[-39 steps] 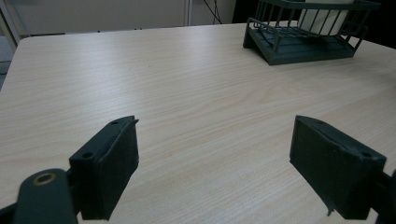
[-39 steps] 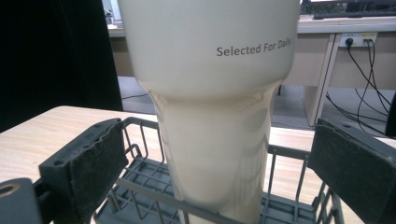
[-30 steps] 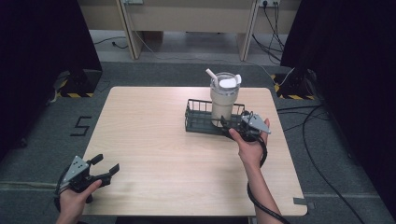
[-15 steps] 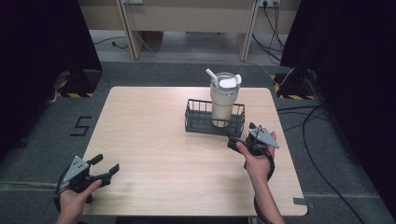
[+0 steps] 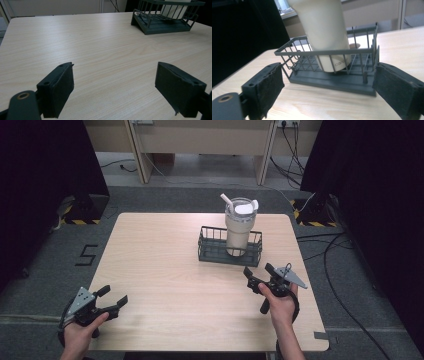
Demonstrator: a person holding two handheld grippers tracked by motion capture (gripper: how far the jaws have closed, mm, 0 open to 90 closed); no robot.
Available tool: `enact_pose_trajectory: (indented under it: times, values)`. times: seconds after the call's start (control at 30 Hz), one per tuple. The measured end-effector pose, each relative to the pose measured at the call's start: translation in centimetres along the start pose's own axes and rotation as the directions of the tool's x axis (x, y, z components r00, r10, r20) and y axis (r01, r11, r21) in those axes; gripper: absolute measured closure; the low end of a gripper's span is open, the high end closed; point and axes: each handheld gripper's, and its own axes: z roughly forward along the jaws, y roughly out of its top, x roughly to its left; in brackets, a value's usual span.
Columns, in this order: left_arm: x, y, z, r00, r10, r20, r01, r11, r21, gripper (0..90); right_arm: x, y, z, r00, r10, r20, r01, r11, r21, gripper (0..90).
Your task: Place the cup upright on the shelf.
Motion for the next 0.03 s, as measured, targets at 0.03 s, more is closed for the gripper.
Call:
enact_pose_trajectory:
  times: [0.03]
  values:
    - [0.00,0.00,0.00,1.0000,0.000,0.000,0.000,1.0000,0.000,14.7,0.08,-0.02,-0.05,0.9998,-0.014,0.017,0.014,1.000,0.002,14.7]
